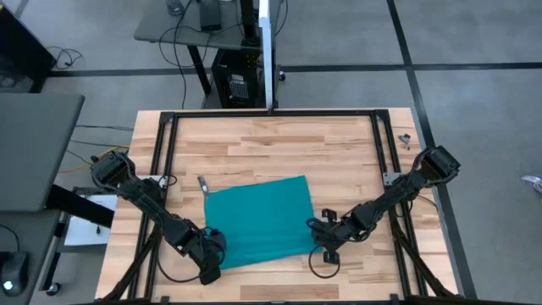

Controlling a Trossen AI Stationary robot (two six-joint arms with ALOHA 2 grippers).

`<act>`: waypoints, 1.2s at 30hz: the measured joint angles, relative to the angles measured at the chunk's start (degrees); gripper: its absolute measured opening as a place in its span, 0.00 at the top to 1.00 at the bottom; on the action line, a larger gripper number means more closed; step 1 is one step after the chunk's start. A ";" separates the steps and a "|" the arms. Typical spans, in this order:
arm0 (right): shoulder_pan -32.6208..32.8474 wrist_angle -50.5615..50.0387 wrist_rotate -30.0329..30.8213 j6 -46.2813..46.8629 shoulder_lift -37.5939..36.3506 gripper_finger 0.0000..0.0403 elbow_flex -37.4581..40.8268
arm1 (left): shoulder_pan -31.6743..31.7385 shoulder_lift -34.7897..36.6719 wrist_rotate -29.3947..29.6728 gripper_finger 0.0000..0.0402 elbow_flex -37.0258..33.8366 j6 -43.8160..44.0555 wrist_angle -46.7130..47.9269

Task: Roll towel
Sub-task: Roll the blue towel

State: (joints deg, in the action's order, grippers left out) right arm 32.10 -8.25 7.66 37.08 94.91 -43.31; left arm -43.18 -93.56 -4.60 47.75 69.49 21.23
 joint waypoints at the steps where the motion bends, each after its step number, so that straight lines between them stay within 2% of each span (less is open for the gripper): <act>1: 0.00 0.07 -0.02 0.00 -0.31 1.00 0.04 | 0.20 -0.02 -0.26 0.72 0.32 -0.18 0.00; 11: -0.04 0.42 -0.28 -0.02 -2.97 1.00 -2.10 | 2.46 -0.04 -0.30 0.72 4.72 -5.79 -1.71; 17: -1.61 0.42 -0.52 0.58 -2.97 0.97 -2.34 | 3.53 -0.04 4.94 0.72 4.82 -5.15 -3.98; 22: -2.58 0.14 -3.40 -2.14 -2.98 0.81 -3.50 | 5.34 0.00 3.98 0.68 5.70 -10.53 -3.97; 26: -0.95 -0.09 -3.52 -6.81 -3.17 0.64 -6.40 | 4.27 0.15 3.44 0.63 10.90 -17.65 -1.03; 28: 0.61 -0.17 -3.38 -10.03 -3.17 0.56 -8.07 | 2.60 -0.20 6.88 0.63 15.47 -20.92 6.28; 30: 2.49 -0.62 -2.38 -13.09 -3.19 0.47 -9.59 | 0.25 -1.37 13.23 0.63 20.99 -23.46 15.26; 33: 6.06 -1.14 3.89 -13.84 -3.23 0.39 -10.73 | -3.13 -5.40 21.78 0.63 28.30 -23.99 27.24; 36: 9.62 -2.26 13.22 -13.71 -2.74 0.36 -10.75 | -5.58 -11.57 23.49 0.63 32.53 -21.56 29.65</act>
State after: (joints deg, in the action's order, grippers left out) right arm 41.72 -10.51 20.88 23.37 92.18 -54.06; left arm -48.75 -105.13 18.89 80.27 47.94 50.88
